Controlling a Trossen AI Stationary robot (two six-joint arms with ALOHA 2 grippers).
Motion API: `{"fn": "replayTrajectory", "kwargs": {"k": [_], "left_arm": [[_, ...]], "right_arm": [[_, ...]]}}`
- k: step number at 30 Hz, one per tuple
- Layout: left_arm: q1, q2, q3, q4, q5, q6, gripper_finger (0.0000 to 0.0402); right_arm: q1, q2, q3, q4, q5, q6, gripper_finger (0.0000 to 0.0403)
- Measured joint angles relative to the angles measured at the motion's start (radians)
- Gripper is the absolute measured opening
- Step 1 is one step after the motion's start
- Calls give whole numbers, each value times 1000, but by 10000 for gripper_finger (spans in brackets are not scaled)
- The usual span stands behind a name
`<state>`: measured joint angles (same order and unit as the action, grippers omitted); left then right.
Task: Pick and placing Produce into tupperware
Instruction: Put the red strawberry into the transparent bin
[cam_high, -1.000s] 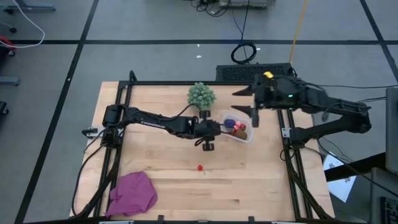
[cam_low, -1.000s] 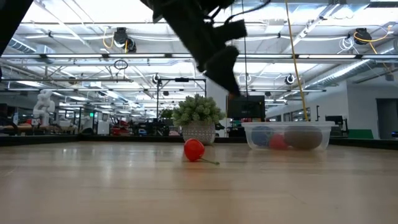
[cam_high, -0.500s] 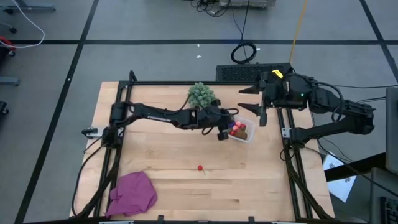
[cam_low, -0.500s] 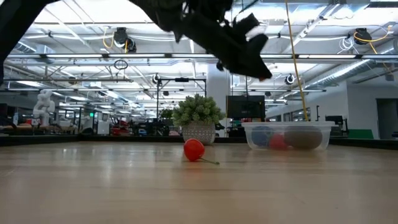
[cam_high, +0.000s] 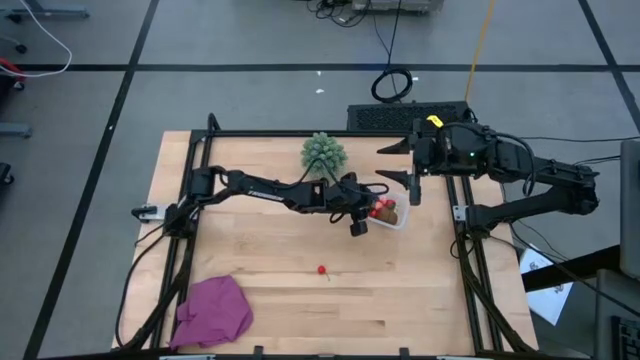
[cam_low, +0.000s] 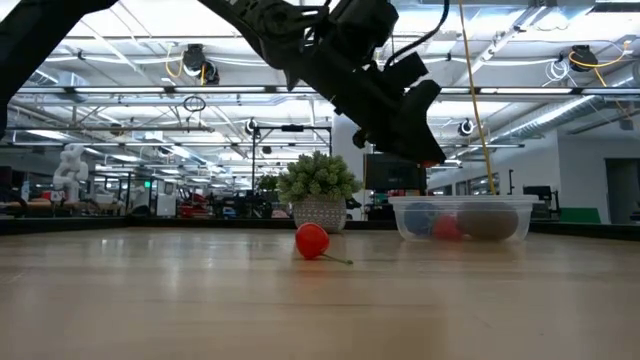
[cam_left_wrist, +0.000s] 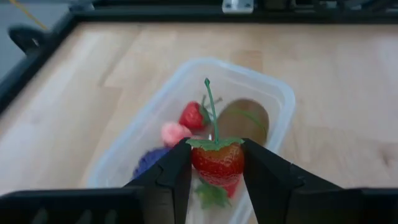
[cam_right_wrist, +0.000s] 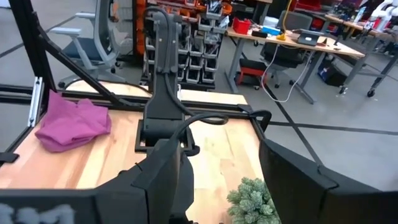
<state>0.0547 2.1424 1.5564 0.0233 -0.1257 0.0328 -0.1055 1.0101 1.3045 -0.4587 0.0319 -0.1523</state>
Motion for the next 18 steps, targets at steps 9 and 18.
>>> {"fn": "replayTrajectory", "kwargs": {"k": [9, 18], "left_arm": [[0, 32, 0, -21, 21, -35, 129], [4, 63, 0, -27, 24, -57, 129]], "right_arm": [[0, 23, 0, -1, -1, 1, 212], [0, 30, 0, -1, -1, 5, 212]]}}
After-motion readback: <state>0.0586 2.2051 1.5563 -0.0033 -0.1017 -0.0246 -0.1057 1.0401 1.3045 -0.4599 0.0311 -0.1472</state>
